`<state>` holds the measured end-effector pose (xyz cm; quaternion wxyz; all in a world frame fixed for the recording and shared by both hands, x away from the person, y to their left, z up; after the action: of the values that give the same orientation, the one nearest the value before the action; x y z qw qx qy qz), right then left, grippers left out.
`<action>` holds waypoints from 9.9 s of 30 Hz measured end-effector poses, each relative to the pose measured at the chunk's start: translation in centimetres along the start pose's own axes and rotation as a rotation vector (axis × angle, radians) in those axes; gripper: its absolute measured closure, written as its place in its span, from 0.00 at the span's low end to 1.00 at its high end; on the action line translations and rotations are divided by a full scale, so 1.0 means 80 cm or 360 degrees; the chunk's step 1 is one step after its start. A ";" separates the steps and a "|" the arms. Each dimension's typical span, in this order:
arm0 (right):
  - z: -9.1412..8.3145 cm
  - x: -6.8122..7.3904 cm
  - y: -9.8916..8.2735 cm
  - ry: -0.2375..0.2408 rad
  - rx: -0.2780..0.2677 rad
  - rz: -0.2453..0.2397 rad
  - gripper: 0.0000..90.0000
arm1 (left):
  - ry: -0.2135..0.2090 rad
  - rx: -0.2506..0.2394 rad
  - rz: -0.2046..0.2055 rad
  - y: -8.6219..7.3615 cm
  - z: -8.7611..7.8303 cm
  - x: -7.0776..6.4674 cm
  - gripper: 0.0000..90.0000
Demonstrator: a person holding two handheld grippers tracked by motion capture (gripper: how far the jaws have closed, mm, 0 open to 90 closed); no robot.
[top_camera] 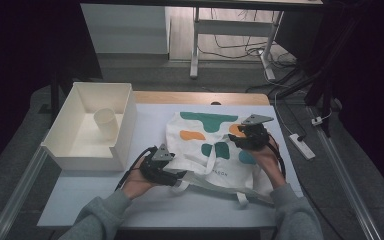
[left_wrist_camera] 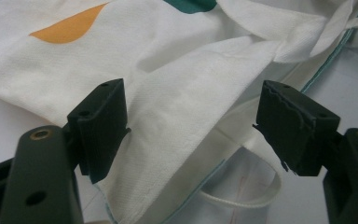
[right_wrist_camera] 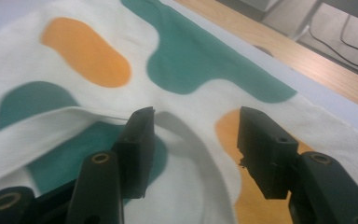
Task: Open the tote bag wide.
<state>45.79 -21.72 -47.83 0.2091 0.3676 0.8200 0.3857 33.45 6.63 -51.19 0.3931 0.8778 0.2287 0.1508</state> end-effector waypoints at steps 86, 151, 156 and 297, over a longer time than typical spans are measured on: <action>-0.065 0.126 -0.090 0.0296 0.0193 -0.0364 0.60 | -0.0028 -0.0007 0.0048 -0.008 -0.007 0.001 0.70; -0.094 0.116 -0.063 0.0368 0.0022 -0.0218 0.98 | 0.0059 0.0006 0.0094 -0.012 -0.015 0.003 0.98; -0.111 0.127 -0.050 0.0431 -0.0034 -0.0236 0.98 | -0.0029 -0.0087 0.0016 -0.017 -0.047 -0.007 0.98; -0.017 0.178 -0.033 0.0494 0.0140 -0.0190 0.50 | -0.0068 0.0002 0.0165 0.088 0.063 0.060 0.71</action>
<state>34.63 -12.61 -49.91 0.0862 0.2631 0.8789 0.3885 41.76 1.84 -48.70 0.3891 0.8916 0.1747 0.1520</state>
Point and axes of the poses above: each handheld gripper's, and its own axes: z roughly forward along the jaws, y roughly out of its top, x roughly to its left, the point moved 4 cm from there along z, roughly forward along the jaws, and after that the axes turned 7 degrees about z, right-handed, at the moved point
